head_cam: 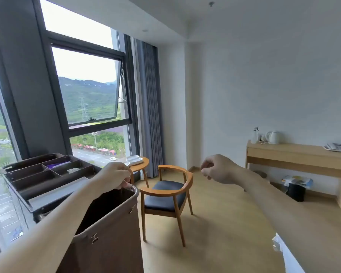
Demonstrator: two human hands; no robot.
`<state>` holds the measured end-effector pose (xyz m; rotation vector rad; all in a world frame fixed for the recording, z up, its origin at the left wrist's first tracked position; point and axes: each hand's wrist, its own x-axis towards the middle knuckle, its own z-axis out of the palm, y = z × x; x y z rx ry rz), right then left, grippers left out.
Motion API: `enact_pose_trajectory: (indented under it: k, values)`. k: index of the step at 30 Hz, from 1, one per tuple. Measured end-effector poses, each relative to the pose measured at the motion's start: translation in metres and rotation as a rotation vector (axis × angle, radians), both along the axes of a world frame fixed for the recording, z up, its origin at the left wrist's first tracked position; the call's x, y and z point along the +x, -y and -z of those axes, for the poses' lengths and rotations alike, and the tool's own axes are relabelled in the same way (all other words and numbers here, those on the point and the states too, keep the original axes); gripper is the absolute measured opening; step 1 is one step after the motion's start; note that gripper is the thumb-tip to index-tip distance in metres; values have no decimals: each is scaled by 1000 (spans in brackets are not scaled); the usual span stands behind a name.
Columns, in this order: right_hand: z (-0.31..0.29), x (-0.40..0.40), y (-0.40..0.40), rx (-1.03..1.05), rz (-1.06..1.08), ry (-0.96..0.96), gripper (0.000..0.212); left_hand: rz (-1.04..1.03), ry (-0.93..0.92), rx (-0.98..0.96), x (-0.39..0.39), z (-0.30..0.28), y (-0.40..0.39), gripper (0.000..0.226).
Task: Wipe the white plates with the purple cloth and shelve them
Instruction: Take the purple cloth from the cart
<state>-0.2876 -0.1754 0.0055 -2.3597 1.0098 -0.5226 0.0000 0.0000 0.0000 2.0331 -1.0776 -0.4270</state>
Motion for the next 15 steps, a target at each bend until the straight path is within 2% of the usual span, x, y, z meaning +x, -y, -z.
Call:
enact_pose_trajectory:
  k: [7,9,13,15]
  values:
    - [38,39,91,101,23,25,25,-22,-5,48,18,25,79,15]
    - [59,52,115,114,30,-26,27,1,25,92,27,40,105,14]
    - [88,78,168,142,52,-89,7,31,59,139,59,72,162,13]
    - [90,93,195,147,73,-103,4,53,52,166,81,85,189,13]
